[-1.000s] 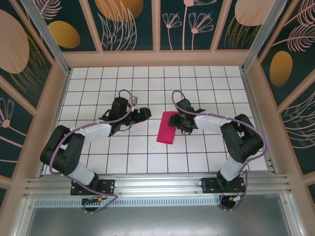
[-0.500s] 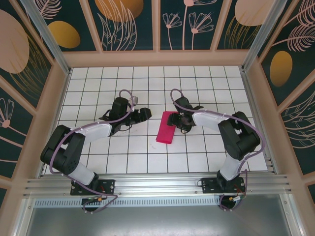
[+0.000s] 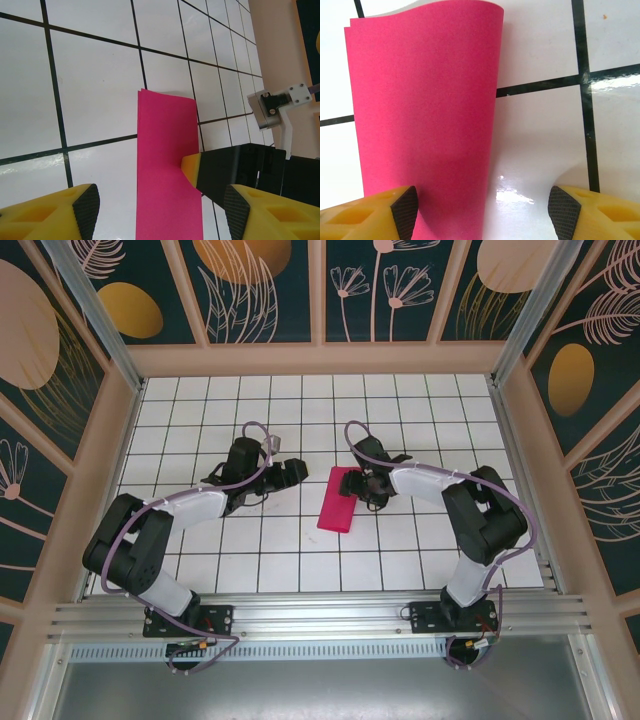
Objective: Fold a paper plane with a square sheet of paper (pick it up from the middle)
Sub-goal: Hold the square sheet of paper at the center of the table.
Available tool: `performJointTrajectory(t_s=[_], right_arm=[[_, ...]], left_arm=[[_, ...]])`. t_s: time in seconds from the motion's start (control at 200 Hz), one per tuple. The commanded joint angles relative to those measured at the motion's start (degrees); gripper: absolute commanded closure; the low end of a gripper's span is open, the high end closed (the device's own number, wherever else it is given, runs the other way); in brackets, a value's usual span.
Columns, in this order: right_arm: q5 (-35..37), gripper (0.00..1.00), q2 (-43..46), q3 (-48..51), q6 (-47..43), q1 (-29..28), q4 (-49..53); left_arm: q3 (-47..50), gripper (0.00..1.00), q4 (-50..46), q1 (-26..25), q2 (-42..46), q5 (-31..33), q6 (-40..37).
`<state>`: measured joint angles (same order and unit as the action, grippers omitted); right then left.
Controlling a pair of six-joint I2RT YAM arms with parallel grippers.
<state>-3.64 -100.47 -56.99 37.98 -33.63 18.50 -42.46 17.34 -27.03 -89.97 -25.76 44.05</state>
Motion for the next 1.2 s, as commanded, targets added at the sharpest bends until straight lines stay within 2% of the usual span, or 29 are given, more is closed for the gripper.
performJointTrajectory(t_s=[0.0, 0.3, 0.465, 0.56, 0.741, 0.941, 1.196], right_arm=[[-2.2, 0.26, -3.6, 0.5, -1.1, -0.7, -3.7], [-2.0, 0.28, -3.3, -0.3, -2.4, -0.8, -3.0], [0.1, 0.27, -3.1, 0.3, -0.2, -0.5, -2.7], [-3.0, 0.28, -3.1, 1.1, -1.5, -0.6, -5.3], [-2.4, 0.25, -3.6, 0.6, -2.9, -0.7, -4.4], [-0.4, 0.25, -3.1, 1.7, 1.0, -0.6, -4.8], [0.2, 0.23, -4.3, 0.5, 1.3, -0.6, -4.0]], left_arm=[[-1.6, 0.31, -0.2, -0.3, -0.6, -1.2, -0.3], [-0.9, 0.31, -0.3, -0.4, 0.8, -1.0, -0.1], [-0.6, 0.31, -0.3, -0.4, 0.9, -1.0, -0.1], [-0.7, 0.31, -0.2, -0.4, 0.7, -0.9, -0.1], [-0.9, 0.31, -0.4, -0.4, 0.5, -1.0, -0.1], [-0.6, 0.31, -0.3, -0.3, 0.9, -1.0, -0.1], [0.2, 0.31, 0.0, -0.4, 0.8, -1.4, -0.3]])
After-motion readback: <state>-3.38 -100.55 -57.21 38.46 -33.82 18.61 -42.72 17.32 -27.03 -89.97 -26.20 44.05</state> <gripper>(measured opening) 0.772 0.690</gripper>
